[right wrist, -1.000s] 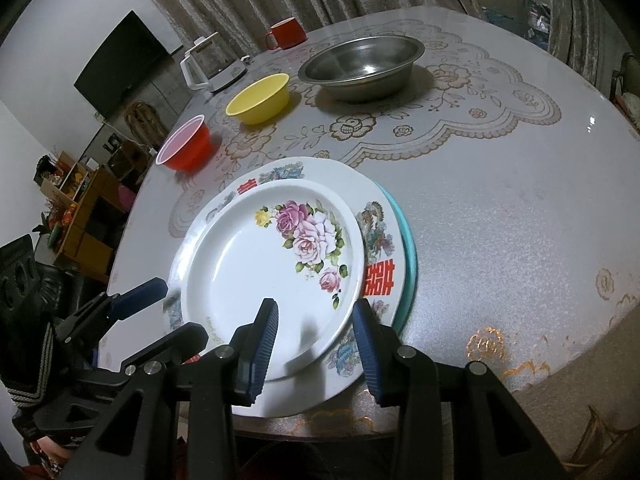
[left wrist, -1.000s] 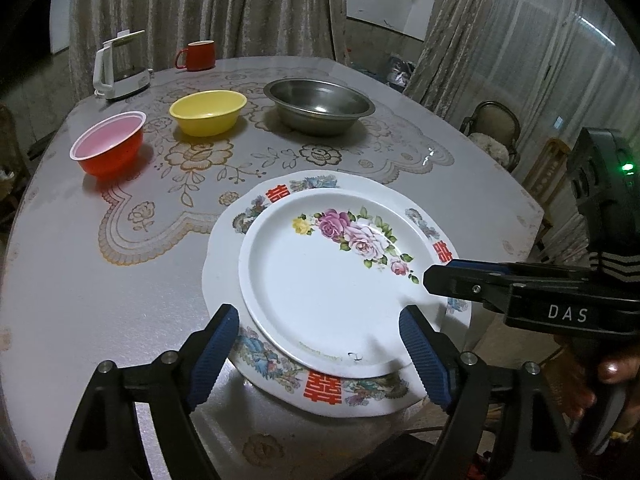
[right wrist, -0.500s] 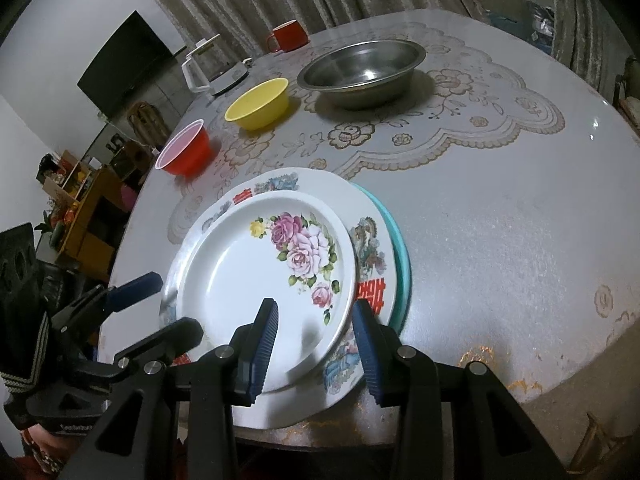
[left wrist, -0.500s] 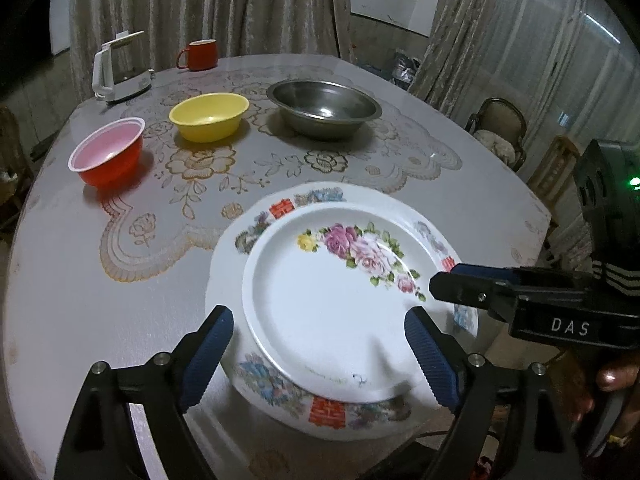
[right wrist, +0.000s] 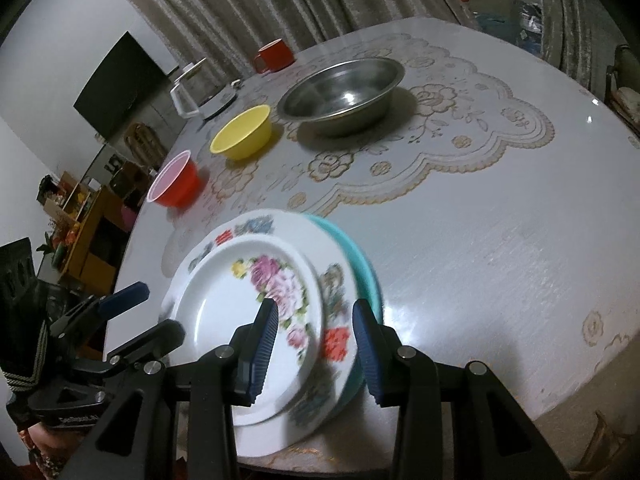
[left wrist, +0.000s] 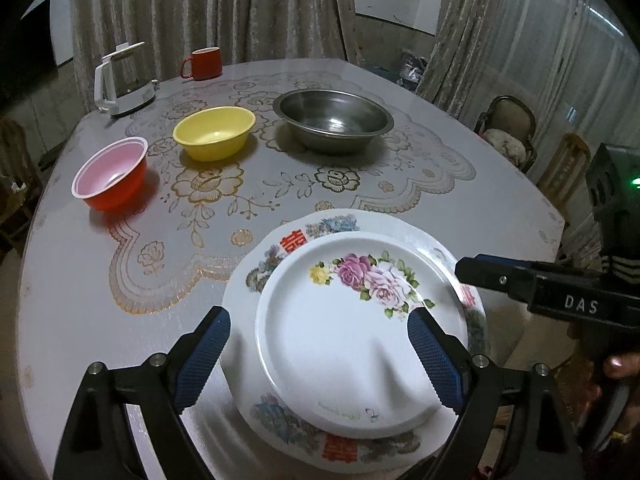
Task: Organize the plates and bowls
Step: 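Open the right gripper and withdraw it from the plate stack, then move both grippers to opposite points on the steel basin rim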
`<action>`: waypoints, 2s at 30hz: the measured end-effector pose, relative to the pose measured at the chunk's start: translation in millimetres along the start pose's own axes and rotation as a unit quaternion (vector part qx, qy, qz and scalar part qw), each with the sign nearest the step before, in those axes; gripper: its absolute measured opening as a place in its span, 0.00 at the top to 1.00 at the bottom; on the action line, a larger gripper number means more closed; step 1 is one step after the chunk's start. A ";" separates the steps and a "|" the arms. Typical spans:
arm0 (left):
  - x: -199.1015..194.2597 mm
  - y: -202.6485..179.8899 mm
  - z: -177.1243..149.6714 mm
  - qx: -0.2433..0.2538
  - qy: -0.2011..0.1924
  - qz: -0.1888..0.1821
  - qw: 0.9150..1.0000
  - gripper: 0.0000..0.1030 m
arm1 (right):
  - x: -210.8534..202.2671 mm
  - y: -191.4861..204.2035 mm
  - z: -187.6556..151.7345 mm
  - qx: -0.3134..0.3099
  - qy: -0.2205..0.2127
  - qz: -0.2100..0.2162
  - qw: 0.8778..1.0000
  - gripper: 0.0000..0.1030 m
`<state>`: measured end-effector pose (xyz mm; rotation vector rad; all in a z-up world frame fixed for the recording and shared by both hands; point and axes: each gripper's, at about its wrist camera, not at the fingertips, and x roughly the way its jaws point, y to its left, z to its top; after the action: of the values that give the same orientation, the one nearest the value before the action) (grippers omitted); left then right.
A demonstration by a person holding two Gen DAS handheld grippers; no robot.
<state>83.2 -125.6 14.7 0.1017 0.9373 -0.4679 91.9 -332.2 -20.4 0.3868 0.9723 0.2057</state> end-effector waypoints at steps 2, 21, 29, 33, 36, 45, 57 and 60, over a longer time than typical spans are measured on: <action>1.7 -0.3 3.7 0.002 0.000 0.003 1.000 0.12 | 0.7 -5.6 5.0 0.001 -0.004 -0.006 1.000 0.63; 22.8 10.7 37.9 -0.003 0.008 0.027 1.000 0.10 | 34.3 -39.3 69.4 -0.011 -0.043 -0.049 0.998 0.60; 29.7 21.1 45.9 -0.015 0.012 0.032 0.999 0.09 | 51.7 -43.7 95.7 -0.003 -0.045 -0.053 0.998 0.60; 33.3 27.5 52.6 -0.027 0.014 0.029 0.999 0.09 | 55.9 -44.9 110.3 -0.002 -0.059 -0.050 0.997 0.60; 35.2 34.0 58.1 -0.036 0.012 0.027 0.999 0.09 | 57.7 -46.0 123.4 -0.001 -0.072 -0.053 0.996 0.49; 40.1 55.2 78.3 -0.071 0.005 0.034 0.997 0.08 | 82.2 -57.6 165.6 0.031 -0.097 -0.040 0.994 0.30; 65.8 58.5 109.0 -0.071 -0.003 0.018 0.997 0.07 | 121.1 -79.2 181.0 0.060 -0.087 -0.001 0.994 0.63; 75.0 55.4 121.4 -0.067 -0.005 0.009 0.998 0.07 | 115.3 -75.7 175.7 0.037 -0.101 -0.006 0.994 0.66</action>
<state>235.8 -136.1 20.9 -0.0145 0.9546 -0.3868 301.8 -401.9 -50.8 0.4603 0.7835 0.1176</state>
